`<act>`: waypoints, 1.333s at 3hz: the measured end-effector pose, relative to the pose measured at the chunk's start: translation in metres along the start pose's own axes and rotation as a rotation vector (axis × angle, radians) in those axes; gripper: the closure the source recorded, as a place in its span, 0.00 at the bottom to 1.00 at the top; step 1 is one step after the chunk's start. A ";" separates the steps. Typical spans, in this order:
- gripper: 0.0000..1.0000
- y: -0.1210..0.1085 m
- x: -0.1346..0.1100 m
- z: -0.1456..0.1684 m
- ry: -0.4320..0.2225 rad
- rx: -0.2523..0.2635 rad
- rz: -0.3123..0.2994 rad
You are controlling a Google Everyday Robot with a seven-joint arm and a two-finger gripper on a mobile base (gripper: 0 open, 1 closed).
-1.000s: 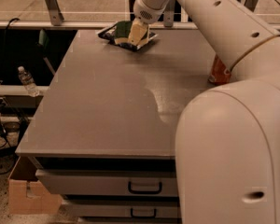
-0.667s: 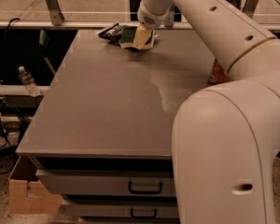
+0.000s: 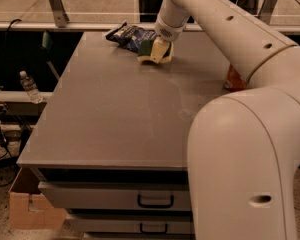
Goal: Move sponge near blue chip bag
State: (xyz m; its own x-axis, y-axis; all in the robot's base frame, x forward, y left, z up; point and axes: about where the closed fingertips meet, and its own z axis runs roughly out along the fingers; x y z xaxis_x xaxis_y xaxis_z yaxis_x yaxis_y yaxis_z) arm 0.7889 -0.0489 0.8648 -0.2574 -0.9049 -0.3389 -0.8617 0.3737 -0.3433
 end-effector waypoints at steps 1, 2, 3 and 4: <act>0.83 0.004 0.015 0.002 0.018 -0.008 0.024; 0.59 0.009 0.027 0.000 0.029 -0.010 0.044; 0.35 0.010 0.030 -0.007 0.027 -0.006 0.047; 0.12 0.009 0.031 -0.016 0.017 0.002 0.047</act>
Offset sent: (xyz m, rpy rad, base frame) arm -0.0258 -0.0349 -0.0097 0.0005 0.0297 -0.0724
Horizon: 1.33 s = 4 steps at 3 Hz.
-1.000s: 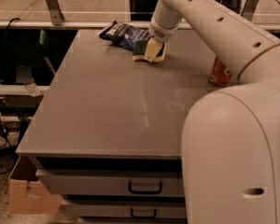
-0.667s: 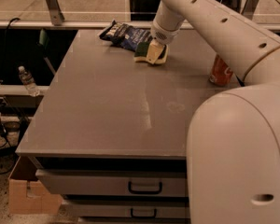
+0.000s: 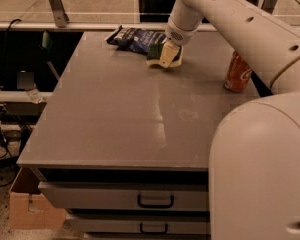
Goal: Move sponge near blue chip bag
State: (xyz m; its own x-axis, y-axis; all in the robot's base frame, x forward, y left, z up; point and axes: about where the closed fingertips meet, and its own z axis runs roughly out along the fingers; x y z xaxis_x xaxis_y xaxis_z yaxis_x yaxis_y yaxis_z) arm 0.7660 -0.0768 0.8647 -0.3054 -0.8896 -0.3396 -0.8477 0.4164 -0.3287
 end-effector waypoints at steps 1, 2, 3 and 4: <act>0.00 0.001 0.000 0.002 0.002 -0.003 -0.001; 0.00 0.001 0.000 0.003 0.002 -0.004 -0.001; 0.00 -0.001 0.005 -0.008 -0.048 -0.005 -0.009; 0.00 -0.016 0.026 -0.030 -0.129 0.011 0.007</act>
Offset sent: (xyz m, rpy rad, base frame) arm 0.0001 0.0009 -0.0025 -0.0008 0.0036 0.0014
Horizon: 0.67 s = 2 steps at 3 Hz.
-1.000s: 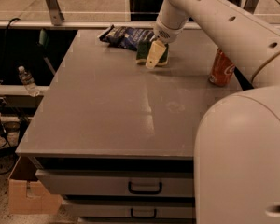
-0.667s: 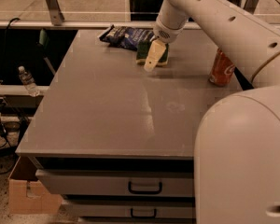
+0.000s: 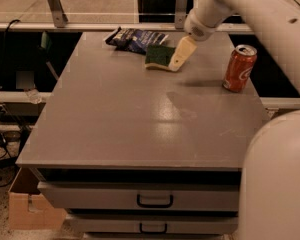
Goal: Move sponge near blue chip bag
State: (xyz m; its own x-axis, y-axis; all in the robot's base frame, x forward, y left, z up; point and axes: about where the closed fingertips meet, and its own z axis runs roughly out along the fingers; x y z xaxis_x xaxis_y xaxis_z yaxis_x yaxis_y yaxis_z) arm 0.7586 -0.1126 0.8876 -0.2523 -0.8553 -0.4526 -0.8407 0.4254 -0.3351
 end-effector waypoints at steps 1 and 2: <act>0.00 -0.026 0.026 -0.042 -0.122 0.027 0.008; 0.00 -0.042 0.039 -0.092 -0.199 0.055 -0.017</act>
Offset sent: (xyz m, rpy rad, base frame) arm -0.0374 -0.1355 0.1415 0.2033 -0.2283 0.0947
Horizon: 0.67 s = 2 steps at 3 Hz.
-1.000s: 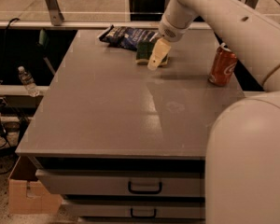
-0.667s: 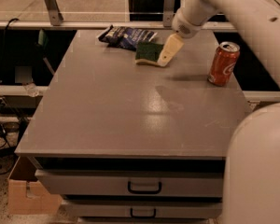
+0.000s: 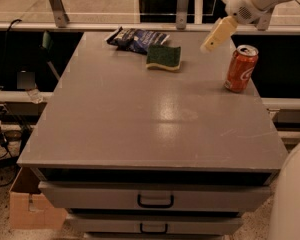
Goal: Move sponge near blue chip bag
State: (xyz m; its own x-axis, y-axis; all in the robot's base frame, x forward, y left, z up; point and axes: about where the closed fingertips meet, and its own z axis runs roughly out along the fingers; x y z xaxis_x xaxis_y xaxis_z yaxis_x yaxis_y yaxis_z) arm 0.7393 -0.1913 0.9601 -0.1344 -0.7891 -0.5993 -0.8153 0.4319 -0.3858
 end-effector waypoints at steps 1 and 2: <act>0.00 -0.008 -0.003 -0.089 -0.129 0.018 0.018; 0.00 -0.009 -0.004 -0.093 -0.133 0.020 0.018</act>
Offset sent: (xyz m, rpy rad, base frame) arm -0.0649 -0.0823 0.1079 0.1395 -0.0890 0.0051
